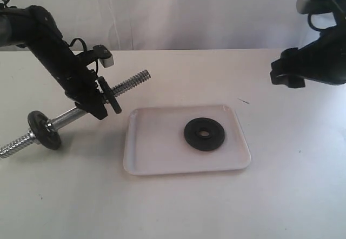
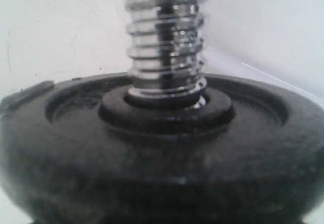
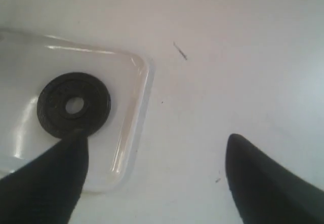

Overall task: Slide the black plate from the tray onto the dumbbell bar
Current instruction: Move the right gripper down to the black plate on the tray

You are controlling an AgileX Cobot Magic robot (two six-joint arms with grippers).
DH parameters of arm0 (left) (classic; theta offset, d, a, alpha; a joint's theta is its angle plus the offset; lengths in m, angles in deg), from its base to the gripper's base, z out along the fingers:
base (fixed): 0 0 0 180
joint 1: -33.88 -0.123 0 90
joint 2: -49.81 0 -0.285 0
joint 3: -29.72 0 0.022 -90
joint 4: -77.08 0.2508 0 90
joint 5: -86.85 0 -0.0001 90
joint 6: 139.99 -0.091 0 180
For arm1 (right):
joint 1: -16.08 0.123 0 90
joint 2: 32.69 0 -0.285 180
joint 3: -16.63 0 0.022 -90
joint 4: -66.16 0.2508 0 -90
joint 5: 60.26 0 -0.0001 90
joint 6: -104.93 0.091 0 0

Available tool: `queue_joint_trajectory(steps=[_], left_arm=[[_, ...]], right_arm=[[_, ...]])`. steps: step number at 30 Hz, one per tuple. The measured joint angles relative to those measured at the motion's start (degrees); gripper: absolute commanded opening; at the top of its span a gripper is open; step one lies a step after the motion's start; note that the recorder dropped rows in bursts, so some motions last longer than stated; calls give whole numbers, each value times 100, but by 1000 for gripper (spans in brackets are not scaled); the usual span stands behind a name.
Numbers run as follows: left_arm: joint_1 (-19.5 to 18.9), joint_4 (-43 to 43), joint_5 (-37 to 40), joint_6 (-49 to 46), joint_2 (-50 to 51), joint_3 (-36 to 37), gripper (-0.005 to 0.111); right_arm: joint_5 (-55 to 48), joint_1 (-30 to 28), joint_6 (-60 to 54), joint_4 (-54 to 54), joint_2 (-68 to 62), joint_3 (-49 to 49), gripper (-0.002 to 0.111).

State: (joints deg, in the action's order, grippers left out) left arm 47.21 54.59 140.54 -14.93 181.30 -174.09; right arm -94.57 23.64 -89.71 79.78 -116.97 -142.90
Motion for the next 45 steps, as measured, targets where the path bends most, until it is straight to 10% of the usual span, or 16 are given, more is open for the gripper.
queue_joint_trajectory(steps=[45], left_arm=[[0,23,58,-71,-21,0,0]], right_arm=[[1240,1644,-291,-117,-3618,-1345,103]])
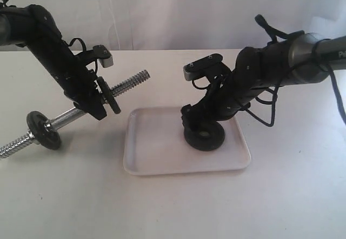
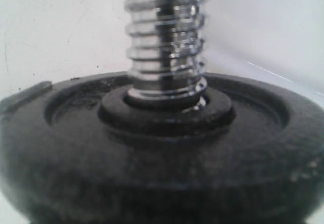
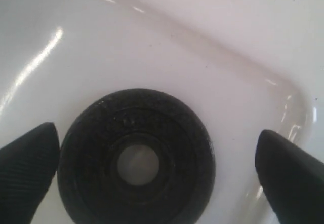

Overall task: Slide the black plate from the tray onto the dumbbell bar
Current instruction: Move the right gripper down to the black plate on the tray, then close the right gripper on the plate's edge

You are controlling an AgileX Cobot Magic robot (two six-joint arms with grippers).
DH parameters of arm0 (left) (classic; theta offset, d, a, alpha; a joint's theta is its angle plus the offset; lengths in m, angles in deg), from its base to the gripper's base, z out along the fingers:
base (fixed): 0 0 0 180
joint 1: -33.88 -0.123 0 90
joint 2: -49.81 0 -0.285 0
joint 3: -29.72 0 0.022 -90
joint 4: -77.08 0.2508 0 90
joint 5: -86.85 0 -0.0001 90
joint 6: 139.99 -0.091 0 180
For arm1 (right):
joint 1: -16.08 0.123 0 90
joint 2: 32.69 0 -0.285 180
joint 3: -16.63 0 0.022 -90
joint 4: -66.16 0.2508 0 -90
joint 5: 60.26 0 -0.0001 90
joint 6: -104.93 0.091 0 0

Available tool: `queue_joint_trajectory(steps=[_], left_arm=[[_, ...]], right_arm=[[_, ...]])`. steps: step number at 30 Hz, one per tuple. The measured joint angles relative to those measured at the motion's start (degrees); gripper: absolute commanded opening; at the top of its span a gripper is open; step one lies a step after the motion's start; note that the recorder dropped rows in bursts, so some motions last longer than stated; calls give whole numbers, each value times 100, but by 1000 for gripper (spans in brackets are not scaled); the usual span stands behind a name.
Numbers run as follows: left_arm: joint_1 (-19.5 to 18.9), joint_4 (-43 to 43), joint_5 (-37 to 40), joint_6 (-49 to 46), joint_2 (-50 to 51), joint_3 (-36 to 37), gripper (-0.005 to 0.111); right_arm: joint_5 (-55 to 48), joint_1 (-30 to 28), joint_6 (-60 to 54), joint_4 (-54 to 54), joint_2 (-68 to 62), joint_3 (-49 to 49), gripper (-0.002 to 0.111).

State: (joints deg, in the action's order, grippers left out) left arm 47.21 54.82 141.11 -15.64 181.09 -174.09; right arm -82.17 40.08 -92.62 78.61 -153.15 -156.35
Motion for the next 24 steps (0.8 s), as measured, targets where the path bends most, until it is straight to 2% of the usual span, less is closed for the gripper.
queue_joint_trajectory(steps=[24], left_arm=[[0,0,0,-8,0,0,0]], right_arm=[[-164,98,220,-32,-181,0,104]])
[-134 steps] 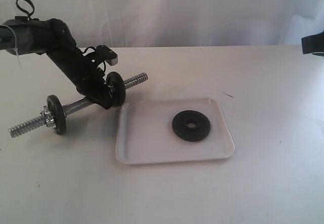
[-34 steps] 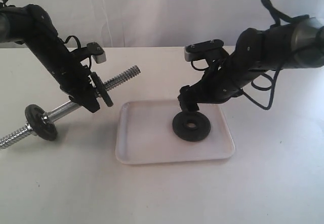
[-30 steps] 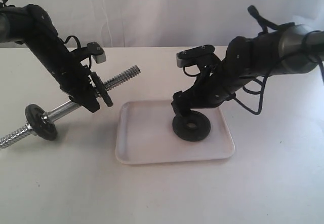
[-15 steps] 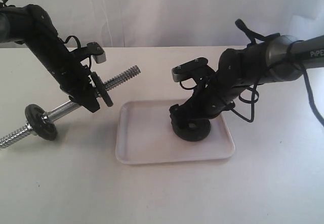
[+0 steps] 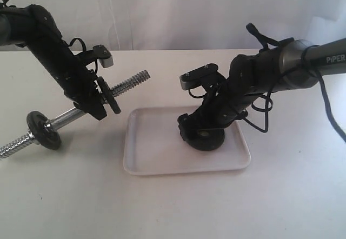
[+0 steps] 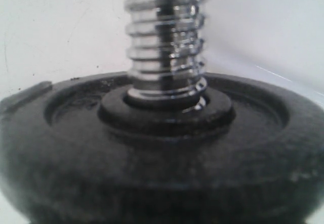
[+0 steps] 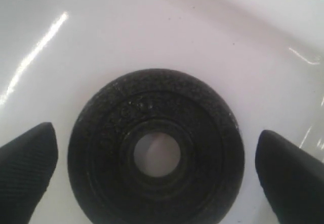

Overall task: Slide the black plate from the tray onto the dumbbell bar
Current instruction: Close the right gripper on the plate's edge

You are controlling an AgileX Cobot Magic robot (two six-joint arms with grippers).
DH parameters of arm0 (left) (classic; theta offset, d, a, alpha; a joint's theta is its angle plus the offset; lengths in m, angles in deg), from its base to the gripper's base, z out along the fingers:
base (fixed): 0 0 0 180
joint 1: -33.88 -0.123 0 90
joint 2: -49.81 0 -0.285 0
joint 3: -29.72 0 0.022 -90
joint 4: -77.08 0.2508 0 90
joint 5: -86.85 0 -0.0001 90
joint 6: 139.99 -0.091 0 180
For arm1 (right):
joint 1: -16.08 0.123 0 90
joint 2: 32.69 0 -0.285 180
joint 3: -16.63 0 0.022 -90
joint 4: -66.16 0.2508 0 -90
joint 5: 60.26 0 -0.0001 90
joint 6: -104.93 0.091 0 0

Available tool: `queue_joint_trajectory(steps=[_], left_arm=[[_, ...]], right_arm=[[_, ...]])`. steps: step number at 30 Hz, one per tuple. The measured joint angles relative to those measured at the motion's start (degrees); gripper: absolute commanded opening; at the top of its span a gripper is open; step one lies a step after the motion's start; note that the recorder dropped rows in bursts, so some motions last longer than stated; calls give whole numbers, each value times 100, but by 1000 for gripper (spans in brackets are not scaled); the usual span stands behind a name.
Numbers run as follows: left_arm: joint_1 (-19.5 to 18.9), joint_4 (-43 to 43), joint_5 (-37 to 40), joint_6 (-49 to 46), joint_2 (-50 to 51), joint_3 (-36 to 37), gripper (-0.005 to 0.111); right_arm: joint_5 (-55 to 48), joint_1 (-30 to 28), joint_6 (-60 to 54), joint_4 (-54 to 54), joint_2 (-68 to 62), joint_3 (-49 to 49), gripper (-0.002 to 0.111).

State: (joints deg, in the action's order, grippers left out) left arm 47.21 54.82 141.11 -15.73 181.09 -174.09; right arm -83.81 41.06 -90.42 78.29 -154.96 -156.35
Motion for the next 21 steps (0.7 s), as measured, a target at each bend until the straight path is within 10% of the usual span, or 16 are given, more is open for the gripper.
queue_joint_trajectory(steps=[21], left_arm=[[0,0,0,-13,0,0,0]], right_arm=[[140,9,0,-26,-216,-11,104]])
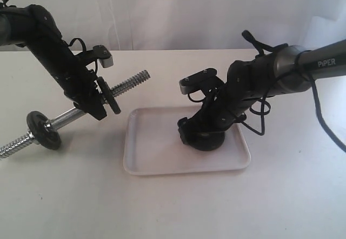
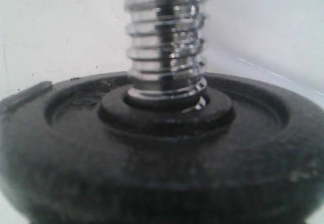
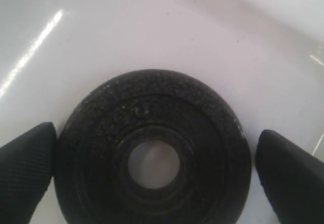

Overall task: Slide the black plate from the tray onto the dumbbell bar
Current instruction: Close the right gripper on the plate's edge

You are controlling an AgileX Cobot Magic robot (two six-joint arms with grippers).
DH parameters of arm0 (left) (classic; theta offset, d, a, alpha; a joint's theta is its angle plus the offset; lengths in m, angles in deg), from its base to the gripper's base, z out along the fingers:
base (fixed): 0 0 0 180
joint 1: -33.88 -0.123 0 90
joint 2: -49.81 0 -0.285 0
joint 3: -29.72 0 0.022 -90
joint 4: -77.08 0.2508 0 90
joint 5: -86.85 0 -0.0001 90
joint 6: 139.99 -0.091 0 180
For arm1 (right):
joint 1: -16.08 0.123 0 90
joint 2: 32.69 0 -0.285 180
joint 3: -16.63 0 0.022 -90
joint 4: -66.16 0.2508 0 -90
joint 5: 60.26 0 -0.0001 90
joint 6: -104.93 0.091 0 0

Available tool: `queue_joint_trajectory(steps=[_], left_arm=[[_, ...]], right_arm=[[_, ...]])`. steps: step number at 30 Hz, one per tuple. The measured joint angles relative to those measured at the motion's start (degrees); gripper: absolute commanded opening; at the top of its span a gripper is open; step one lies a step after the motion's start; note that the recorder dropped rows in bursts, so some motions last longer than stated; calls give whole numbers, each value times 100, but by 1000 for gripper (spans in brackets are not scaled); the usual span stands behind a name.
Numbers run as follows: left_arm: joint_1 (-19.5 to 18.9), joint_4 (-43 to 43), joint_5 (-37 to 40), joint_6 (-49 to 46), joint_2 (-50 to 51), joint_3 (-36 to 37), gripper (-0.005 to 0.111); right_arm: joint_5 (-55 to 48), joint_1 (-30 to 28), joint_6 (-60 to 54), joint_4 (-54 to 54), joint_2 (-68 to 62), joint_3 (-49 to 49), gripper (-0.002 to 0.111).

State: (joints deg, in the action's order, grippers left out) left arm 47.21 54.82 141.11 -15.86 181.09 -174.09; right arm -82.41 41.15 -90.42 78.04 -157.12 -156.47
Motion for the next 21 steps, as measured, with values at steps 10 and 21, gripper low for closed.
queue_joint_trajectory(steps=[10,21], left_arm=[[0,0,0,0,0,0,0],[0,0,0,0,0,0,0]], right_arm=[[-105,0,0,-11,-34,-50,104],[-339,0,-10,-44,-34,-83,104]])
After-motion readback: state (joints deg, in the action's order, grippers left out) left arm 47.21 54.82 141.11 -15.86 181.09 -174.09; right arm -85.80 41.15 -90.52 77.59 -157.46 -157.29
